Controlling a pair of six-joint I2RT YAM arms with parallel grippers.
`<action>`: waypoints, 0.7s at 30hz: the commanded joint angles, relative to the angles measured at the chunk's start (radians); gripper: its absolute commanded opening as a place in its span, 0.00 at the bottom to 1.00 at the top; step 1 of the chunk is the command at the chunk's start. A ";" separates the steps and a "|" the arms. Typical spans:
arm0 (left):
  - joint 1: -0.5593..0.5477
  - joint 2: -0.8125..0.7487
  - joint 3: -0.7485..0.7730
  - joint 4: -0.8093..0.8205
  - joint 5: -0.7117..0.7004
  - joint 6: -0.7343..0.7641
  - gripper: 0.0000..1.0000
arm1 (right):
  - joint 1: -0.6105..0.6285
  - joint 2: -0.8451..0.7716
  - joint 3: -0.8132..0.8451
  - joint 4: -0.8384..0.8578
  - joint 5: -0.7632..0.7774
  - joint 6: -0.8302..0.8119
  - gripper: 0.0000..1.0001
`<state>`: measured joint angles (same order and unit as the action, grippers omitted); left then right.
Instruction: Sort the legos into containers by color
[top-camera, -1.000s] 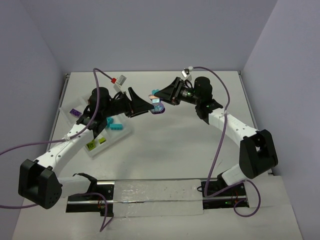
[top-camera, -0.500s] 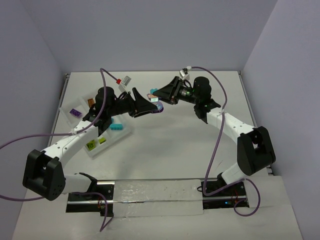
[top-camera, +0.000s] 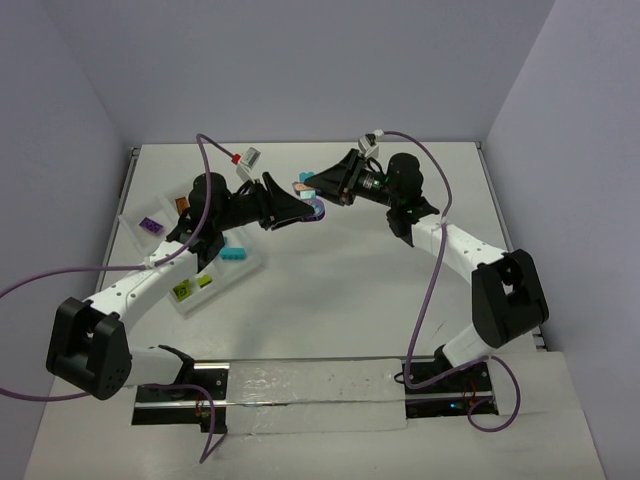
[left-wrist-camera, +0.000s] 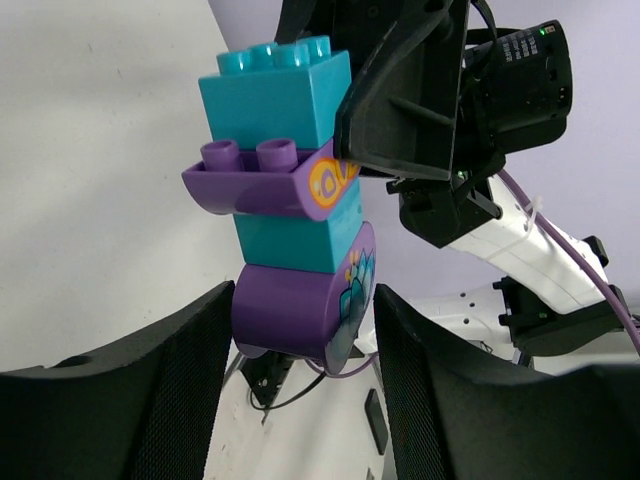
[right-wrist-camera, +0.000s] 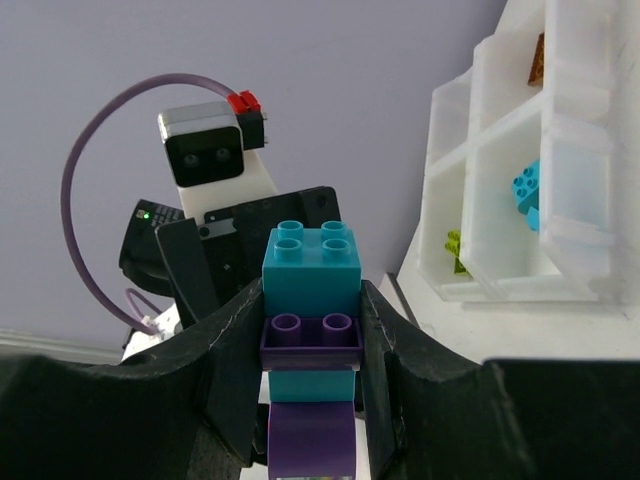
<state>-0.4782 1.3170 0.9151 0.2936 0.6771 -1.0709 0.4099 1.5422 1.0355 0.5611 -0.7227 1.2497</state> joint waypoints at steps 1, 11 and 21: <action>-0.005 -0.016 -0.012 0.081 0.031 -0.021 0.63 | 0.007 0.022 -0.002 0.141 -0.009 0.075 0.00; -0.004 -0.025 -0.018 0.083 0.028 -0.030 0.27 | 0.007 0.068 -0.027 0.212 0.004 0.131 0.00; -0.003 -0.050 -0.018 -0.017 0.029 0.009 0.00 | -0.032 0.093 -0.024 0.213 0.017 0.131 0.00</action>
<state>-0.4782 1.3141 0.8875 0.2973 0.6941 -1.0919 0.4005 1.6288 1.0054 0.7037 -0.7154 1.3727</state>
